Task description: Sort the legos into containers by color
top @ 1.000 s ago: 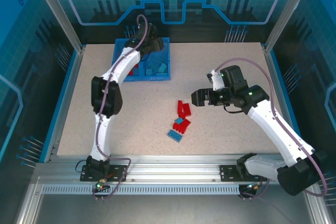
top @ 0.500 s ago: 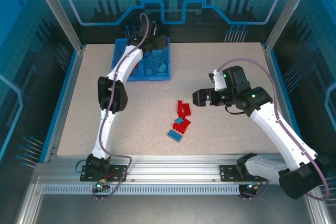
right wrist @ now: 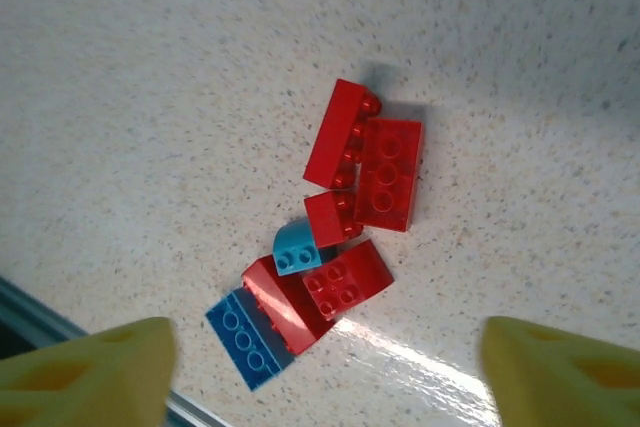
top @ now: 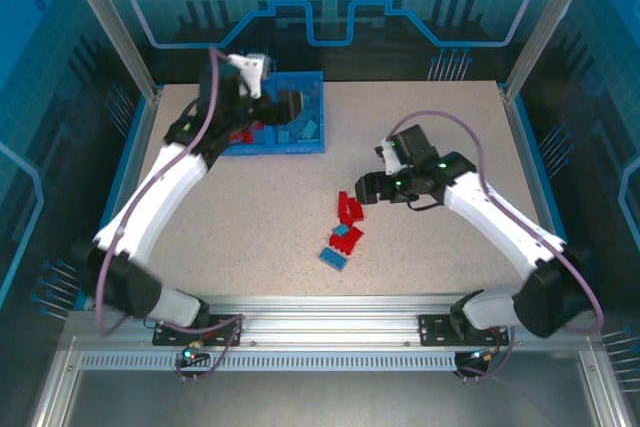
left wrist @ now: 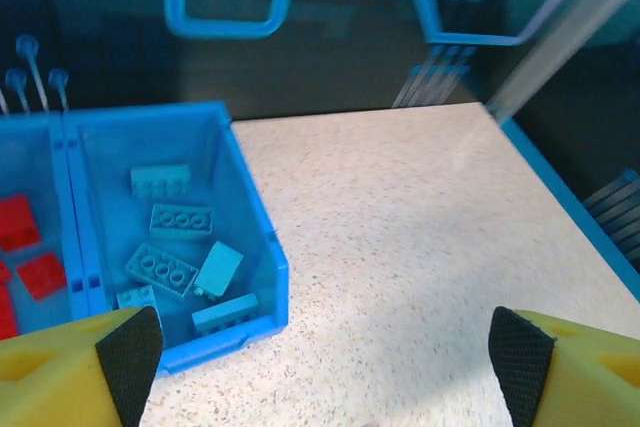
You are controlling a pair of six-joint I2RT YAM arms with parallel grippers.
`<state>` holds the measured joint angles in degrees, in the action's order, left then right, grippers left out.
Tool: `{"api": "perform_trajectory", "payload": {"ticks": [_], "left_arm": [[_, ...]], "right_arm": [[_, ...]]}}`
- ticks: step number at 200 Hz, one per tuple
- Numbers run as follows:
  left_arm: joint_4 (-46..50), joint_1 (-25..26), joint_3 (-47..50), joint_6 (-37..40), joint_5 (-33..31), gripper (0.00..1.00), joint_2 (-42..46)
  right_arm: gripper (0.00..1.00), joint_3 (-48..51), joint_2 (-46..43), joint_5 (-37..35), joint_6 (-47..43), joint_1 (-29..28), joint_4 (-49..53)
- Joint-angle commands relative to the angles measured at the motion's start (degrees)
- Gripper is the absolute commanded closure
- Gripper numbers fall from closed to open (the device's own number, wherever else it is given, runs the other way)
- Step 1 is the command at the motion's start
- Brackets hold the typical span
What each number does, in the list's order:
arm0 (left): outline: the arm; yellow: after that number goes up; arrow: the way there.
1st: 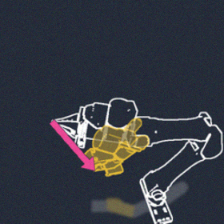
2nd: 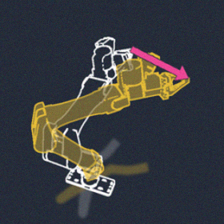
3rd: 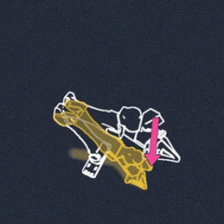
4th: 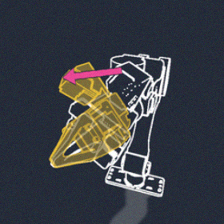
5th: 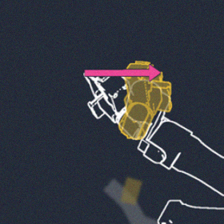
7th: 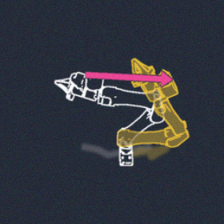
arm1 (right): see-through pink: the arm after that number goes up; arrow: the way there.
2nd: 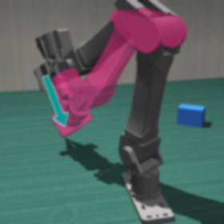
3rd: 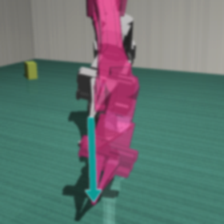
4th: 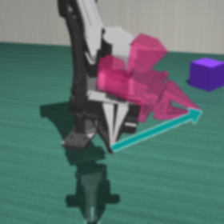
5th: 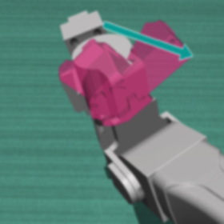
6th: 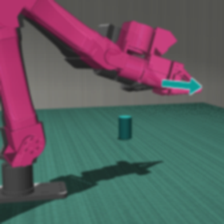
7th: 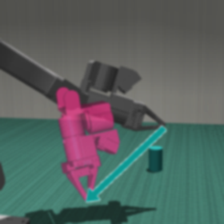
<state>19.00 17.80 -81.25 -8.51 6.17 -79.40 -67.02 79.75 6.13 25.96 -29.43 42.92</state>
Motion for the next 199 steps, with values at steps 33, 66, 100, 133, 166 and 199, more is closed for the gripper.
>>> {"api": "perform_trajectory", "payload": {"ticks": [33, 66, 100, 133, 166, 199], "left_arm": [[0.2, 1.4, 25.0, 29.2, 12.1, 0.01, 24.6], [8.6, 2.0, 31.1, 36.7, 12.5, 0.01, 34.7], [10.5, 1.9, 35.0, 35.4, 13.2, 0.01, 40.7], [6.5, 1.9, 37.6, 32.9, 14.9, 0.01, 41.0], [3.1, 1.9, 38.7, 33.2, 13.0, 0.01, 40.6], [2.6, 1.9, 38.5, 33.3, 9.5, 0.01, 40.7]], "right_arm": [[0.46, -12.4, 18.4, -13.0, 5.4, -6.8, -0.4], [0.47, -19.7, 29.4, -18.4, 2.1, -9.3, 1.8], [0.44, -25.3, 37.5, -21.7, 1.0, -9.3, 4.2], [0.48, -26.6, 41.1, -19.5, -0.2, -9.0, 3.4], [0.60, -28.8, 43.7, -15.7, -0.3, -9.5, 4.8], [0.61, -27.8, 43.8, -14.1, 1.7, -10.3, 5.4]]}}
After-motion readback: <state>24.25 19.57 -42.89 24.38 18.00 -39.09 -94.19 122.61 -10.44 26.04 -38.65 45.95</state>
